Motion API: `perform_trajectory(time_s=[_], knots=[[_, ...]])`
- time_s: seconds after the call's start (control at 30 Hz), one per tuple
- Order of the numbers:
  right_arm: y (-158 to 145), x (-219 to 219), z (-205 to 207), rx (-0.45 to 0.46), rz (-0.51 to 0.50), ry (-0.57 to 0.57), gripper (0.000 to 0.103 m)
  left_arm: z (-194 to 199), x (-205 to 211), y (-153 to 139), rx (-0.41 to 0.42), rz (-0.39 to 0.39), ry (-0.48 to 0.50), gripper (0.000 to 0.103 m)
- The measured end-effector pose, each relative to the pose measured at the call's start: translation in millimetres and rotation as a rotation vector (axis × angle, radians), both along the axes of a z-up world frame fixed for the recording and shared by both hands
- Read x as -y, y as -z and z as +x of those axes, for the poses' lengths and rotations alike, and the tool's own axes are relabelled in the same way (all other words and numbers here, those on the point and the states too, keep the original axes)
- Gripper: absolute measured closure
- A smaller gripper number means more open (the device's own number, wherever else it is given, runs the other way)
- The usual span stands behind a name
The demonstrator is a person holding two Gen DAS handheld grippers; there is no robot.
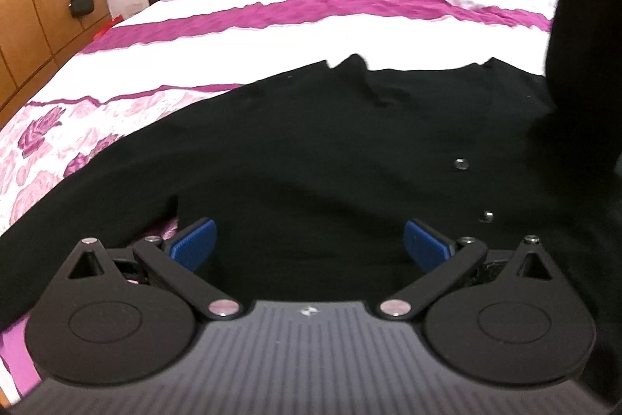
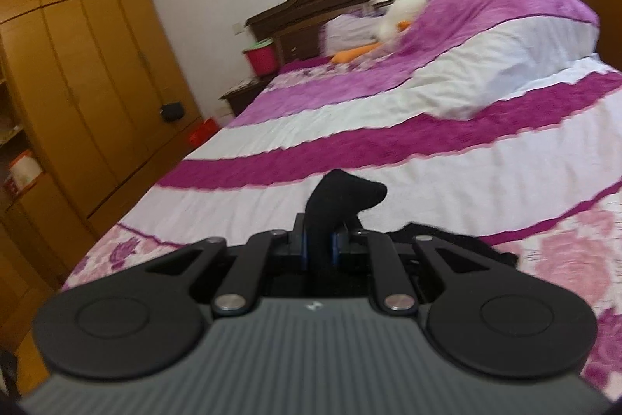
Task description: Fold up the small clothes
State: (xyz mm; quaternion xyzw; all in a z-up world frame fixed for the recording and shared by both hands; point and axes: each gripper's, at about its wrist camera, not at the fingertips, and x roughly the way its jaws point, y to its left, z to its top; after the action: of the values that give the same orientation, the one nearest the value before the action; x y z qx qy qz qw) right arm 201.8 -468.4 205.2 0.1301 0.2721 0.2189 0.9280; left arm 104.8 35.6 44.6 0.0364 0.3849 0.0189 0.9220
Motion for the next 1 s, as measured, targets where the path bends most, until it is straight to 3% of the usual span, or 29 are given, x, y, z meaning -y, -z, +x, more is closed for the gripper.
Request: perform_trajectory(time_s=[0.67,0.87,0.93,1.0], knots=[[106,-119,49,-0.236,0.025,-0.166,0.086,8,-38,8,0.014,-0.016,-0.017,0.000],[104,-122,45,-0.198,0.051,-0.179,0.065,11,-41,7,0.007,-0.025,-0.020,0.000],[98,-118,40,-0.165,0.044,-0.181,0.054,11,-41,4,0.014,-0.026,-0.019,0.000],[91,-110,34,-0.132,0.032,-0.182,0.052,11,-39,2,0.017,-0.033,-0.017,0.000]])
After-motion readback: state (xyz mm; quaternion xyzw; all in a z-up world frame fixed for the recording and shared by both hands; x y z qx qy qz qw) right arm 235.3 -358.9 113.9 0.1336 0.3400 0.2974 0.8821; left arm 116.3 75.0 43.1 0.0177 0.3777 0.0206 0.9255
